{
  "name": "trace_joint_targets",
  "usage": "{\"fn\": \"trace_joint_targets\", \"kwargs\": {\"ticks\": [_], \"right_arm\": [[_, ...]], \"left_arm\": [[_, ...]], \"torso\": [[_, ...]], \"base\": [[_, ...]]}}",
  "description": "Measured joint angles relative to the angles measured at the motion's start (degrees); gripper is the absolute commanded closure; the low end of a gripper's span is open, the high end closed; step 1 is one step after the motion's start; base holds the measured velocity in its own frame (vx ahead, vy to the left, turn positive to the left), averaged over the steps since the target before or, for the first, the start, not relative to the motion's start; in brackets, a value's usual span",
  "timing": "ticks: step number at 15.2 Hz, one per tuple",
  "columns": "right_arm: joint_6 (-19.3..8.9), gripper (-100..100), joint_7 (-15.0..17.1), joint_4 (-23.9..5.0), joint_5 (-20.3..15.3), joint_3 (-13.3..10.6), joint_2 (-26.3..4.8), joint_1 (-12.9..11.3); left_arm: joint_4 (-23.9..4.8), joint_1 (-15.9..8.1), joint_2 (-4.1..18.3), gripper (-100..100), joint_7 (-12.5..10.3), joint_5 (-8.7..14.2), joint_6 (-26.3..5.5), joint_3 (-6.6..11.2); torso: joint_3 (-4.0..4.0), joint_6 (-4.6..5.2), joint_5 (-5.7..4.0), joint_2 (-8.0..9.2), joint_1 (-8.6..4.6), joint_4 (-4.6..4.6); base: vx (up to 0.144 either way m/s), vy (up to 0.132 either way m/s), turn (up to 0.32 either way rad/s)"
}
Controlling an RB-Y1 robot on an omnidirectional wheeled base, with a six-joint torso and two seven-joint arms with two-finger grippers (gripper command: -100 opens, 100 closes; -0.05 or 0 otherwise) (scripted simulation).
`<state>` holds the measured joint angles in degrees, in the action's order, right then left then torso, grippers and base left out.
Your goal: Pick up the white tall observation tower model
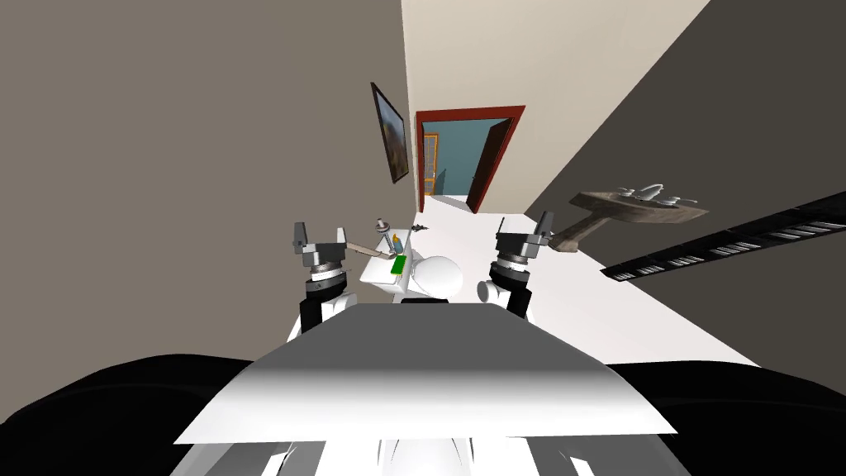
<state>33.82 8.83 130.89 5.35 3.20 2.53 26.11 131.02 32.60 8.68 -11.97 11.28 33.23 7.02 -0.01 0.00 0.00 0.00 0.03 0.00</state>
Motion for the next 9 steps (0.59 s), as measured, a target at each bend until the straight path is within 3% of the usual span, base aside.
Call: {"fn": "trace_joint_targets", "kwargs": {"ticks": [3,9], "right_arm": [[0.0,0,0.0,0.0,0.0,0.0,0.0,0.0],[0.0,0,0.0,0.0,0.0,0.0,0.0,0.0]], "left_arm": [[-0.97,-0.36,1.0,-100,0.45,-1.38,-0.29,-0.39],[-4.03,-3.07,5.26,-100,2.79,-7.09,-3.86,-1.6]], "torso": [[0.0,0.02,0.01,0.0,0.03,0.0],[-0.01,0.02,0.01,-0.01,0.02,0.0]], "base": [[-0.005,0.0,-0.04],[-0.005,-0.004,-0.049]]}}
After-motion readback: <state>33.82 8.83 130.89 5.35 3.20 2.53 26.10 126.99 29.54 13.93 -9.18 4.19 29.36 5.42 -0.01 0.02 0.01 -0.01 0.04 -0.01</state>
